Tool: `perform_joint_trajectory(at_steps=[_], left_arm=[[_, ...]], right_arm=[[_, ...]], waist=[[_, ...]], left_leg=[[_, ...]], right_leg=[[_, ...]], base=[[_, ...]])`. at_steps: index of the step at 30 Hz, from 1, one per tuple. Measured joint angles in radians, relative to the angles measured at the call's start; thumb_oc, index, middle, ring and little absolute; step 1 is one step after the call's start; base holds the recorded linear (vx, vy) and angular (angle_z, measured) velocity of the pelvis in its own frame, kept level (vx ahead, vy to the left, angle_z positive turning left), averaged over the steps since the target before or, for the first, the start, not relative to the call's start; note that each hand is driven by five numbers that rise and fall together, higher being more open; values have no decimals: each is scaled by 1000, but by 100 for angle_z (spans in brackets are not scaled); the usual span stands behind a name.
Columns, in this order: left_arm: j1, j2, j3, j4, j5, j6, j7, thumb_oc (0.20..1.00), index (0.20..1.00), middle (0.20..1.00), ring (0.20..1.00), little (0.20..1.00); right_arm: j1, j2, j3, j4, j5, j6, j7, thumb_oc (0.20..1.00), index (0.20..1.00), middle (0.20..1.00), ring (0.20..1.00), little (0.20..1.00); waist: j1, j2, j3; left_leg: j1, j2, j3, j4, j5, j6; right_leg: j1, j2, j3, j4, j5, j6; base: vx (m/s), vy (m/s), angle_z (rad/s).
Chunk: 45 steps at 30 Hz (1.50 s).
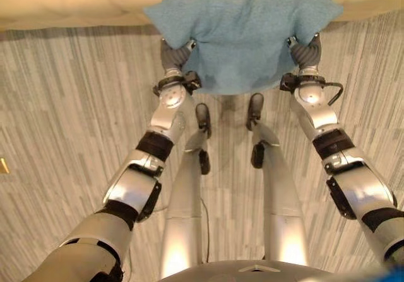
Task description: Pick up all the scattered cushions and arrange them neatly on the sofa.
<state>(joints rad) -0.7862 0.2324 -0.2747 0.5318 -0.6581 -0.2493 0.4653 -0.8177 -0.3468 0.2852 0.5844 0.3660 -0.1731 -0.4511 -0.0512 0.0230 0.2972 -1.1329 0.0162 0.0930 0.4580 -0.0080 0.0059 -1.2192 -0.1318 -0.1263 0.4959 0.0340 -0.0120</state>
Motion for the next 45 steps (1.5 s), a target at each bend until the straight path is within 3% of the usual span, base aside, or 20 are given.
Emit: perform_joint_trajectory(at_steps=[6, 12, 17, 21, 23, 27, 29, 33, 36, 37, 41, 42, 43, 45], left_arm=[[263, -12, -10, -139, 11, -6, -52, 200, 200, 200, 200, 200], [414, -18, -4, -166, 22, -6, -100, 200, 200, 200, 200, 200], [506, -6, -6, -167, 23, 3, -128, 200, 200, 200, 200, 200], [588, -11, -19, -167, 24, 24, -154, 200, 200, 200, 200, 200], [613, -9, -19, -167, 23, 28, -158, 200, 200, 200, 200, 200], [639, -19, -21, -167, 24, 45, -161, 200, 200, 200, 200, 200], [666, -25, -20, -167, 26, 49, -165, 200, 200, 200, 200, 200], [716, -25, -21, -167, 31, 69, -179, 200, 200, 200, 200, 200], [727, -21, -20, -167, 52, 74, -182, 200, 200, 200, 200, 200], [726, -20, -18, -166, 54, 76, -182, 200, 200, 200, 200, 200], [726, 14, -15, -166, 62, 84, -182, 200, 200, 200, 200, 200], [727, 7, -16, -167, 64, 86, -183, 200, 200, 200, 200, 200], [724, 16, -7, -165, 64, 86, -182, 200, 200, 200, 200, 200], [723, 17, -5, -165, 65, 86, -183, 200, 200, 200, 200, 200]], right_arm=[[281, 44, -10, -149, -38, -34, 38, 200, 200, 200, 200, 200], [418, 58, -11, -200, -78, -39, 81, 200, 200, 200, 200, 200], [487, 50, -28, -204, -107, -34, 136, 200, 200, 200, 200, 200], [556, 49, -37, -207, -140, -12, 165, 200, 200, 200, 200, 200], [573, 50, -38, -213, -160, -9, 175, 200, 200, 200, 200, 200], [612, 49, -40, -219, -176, 6, 181, 200, 200, 200, 200, 200], [628, 47, -38, -227, -179, 24, 181, 200, 200, 200, 200, 200], [661, 52, -38, -246, -195, 46, 186, 200, 200, 200, 200, 200], [661, 54, -39, -246, -195, 47, 193, 200, 200, 200, 200, 200], [656, 59, -38, -246, -196, 49, 193, 200, 200, 200, 200, 200], [662, 72, -31, -249, -196, 50, 195, 200, 200, 200, 200, 200], [662, 69, -29, -249, -196, 50, 199, 200, 200, 200, 200, 200], [663, 71, -28, -258, -207, 50, 206, 200, 200, 200, 200, 200], [663, 68, -27, -258, -213, 50, 208, 200, 200, 200, 200, 200]], waist=[[-10, -22, 5], [3, -30, -15], [12, -25, -27], [15, -19, -42], [20, -13, -75], [39, -13, -109], [51, -14, -115], [65, -28, -140], [69, -37, -144], [74, -37, -142], [64, -57, -143], [61, -61, -145], [55, -59, -144], [41, -64, -146]], left_leg=[[415, -7, -52, -227, 44, -28], [683, 12, -71, -357, 58, -37], [837, 21, -100, -408, 56, -39], [935, 25, -101, -414, 54, -62], [945, 30, -92, -421, 31, -66], [951, 49, -6, -391, 12, -74], [986, 52, 66, -372, 2, -37], [1052, 29, 67, -410, 4, -20], [1077, 12, 76, -410, -9, 3], [1084, 10, 93, -406, -17, 21], [1083, 1, 97, -393, -34, 44], [1093, -9, 76, -411, -45, 60], [1097, -15, 62, -432, -20, 73], [1100, -23, 58, -448, -21, 70]], right_leg=[[387, 9, -58, -120, -34, 3], [643, 32, -96, -202, -52, 1], [819, 44, -131, -256, -73, 2], [974, 50, -179, -324, -86, 11], [994, 50, -194, -325, -96, 10], [1039, 46, -203, -342, -94, 8], [1063, 43, -191, -337, -96, 13], [1106, 24, -188, -329, -106, 28], [1102, 4, -164, -271, -130, 57], [1038, -13, -135, -143, -127, 91], [961, -28, -46, 5, -94, 146], [924, -25, -24, 55, -114, 162], [895, -5, 7, 22, -153, 149], [879, 9, 9, -91, -145, 142]], base=[[0, -56, 14], [138, -67, 5], [167, -37, 19], [180, 23, 40], [179, 53, 23], [118, 119, 7], [132, 109, -12], [140, 197, -3], [31, 199, -7], [14, 116, -12], [134, 130, -12], [300, 47, -7], [238, -2, -4], [239, -13, 8]])
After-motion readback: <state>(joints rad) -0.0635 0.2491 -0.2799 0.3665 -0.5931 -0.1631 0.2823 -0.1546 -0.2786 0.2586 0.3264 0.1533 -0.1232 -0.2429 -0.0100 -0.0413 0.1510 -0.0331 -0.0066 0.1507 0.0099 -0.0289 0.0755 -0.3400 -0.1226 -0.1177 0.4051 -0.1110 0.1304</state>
